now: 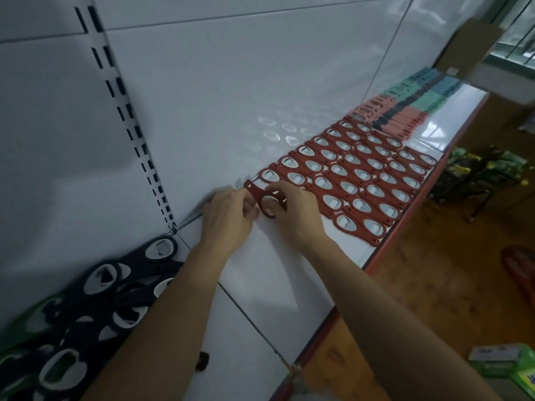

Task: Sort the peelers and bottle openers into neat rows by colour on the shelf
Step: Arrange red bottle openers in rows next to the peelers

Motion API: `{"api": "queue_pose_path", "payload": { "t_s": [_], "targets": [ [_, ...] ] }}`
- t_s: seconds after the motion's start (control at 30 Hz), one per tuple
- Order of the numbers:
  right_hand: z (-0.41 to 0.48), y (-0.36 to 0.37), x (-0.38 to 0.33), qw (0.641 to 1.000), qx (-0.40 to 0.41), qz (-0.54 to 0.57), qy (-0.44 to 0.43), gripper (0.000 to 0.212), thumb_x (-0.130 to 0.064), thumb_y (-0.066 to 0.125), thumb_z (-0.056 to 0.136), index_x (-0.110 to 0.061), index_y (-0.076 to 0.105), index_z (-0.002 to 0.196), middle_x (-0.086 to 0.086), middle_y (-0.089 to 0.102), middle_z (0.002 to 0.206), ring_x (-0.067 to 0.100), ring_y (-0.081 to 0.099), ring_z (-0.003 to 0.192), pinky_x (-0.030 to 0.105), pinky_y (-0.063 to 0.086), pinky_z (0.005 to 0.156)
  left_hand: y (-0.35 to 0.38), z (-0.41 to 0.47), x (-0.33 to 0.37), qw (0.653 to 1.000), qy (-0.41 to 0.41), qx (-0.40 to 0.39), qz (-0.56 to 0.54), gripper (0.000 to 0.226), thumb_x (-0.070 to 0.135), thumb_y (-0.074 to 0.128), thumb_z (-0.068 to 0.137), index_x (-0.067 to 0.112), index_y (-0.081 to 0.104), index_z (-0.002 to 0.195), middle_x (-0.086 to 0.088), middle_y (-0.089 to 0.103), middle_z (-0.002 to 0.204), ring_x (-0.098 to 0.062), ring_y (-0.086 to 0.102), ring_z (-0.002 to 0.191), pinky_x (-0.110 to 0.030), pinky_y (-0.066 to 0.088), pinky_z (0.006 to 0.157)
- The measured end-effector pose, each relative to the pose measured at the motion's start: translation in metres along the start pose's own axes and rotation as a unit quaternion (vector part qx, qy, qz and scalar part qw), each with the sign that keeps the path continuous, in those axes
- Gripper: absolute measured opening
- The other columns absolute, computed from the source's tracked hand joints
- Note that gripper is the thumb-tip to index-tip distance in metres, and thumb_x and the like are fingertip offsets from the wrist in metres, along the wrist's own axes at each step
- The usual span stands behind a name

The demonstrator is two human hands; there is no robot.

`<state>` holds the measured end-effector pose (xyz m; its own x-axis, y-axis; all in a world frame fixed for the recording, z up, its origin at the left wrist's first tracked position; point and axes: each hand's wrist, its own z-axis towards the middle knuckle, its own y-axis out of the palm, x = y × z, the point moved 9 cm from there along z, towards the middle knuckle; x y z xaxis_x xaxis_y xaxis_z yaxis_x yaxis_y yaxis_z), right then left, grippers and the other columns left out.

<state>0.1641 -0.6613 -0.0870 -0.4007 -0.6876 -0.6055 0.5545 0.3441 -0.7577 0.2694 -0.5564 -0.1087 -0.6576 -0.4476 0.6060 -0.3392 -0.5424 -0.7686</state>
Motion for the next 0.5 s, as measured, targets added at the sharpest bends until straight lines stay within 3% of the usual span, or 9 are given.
{"api": "queue_pose_path", "payload": {
  "t_s": [0.17, 0.27, 0.37, 0.5],
  "targets": [
    [-0.013, 0.000, 0.012, 0.998, 0.058, -0.008, 0.031, 0.033, -0.025, 0.069, 0.096, -0.021, 0.065, 0.128, -0.001, 0.058, 0.127, 0.017, 0.061, 0.101, 0.032, 0.052, 0.087, 0.000, 0.001, -0.004, 1.000, -0.015, 0.009, -0.014, 0.020, 0.024, 0.079, 0.087, 0.024, 0.062, 0.098, 0.006, 0.064, 0.091, -0.020, 0.064, 0.091, -0.044, 0.054, 0.084],
    [-0.020, -0.010, 0.016, 0.995, 0.085, 0.021, 0.039, 0.025, -0.019, 0.068, 0.095, -0.020, 0.067, 0.119, -0.002, 0.060, 0.120, 0.010, 0.061, 0.094, 0.029, 0.055, 0.083, 0.001, 0.000, 0.012, 0.998, 0.053, 0.023, -0.006, 0.025, 0.025, 0.078, 0.086, 0.024, 0.066, 0.107, 0.004, 0.063, 0.106, -0.023, 0.059, 0.105, -0.042, 0.050, 0.089],
    [-0.027, -0.024, 0.018, 0.994, 0.098, 0.008, 0.044, 0.023, -0.006, 0.062, 0.094, -0.017, 0.068, 0.114, -0.002, 0.066, 0.110, 0.008, 0.059, 0.091, 0.020, 0.053, 0.078, 0.013, -0.007, 0.024, 0.997, 0.069, 0.011, 0.038, 0.028, 0.042, 0.070, 0.089, 0.029, 0.068, 0.113, 0.007, 0.058, 0.121, -0.019, 0.054, 0.116, -0.043, 0.042, 0.098],
    [-0.033, -0.029, 0.029, 0.994, 0.019, -0.104, 0.015, 0.020, -0.010, 0.055, 0.099, -0.016, 0.070, 0.110, 0.000, 0.065, 0.107, 0.012, 0.054, 0.092, 0.023, 0.046, 0.076, 0.022, -0.006, 0.029, 0.995, 0.048, 0.020, 0.080, 0.035, 0.046, 0.067, 0.090, 0.030, 0.067, 0.121, 0.006, 0.051, 0.131, -0.018, 0.049, 0.125, -0.044, 0.033, 0.103]
  ]
}}
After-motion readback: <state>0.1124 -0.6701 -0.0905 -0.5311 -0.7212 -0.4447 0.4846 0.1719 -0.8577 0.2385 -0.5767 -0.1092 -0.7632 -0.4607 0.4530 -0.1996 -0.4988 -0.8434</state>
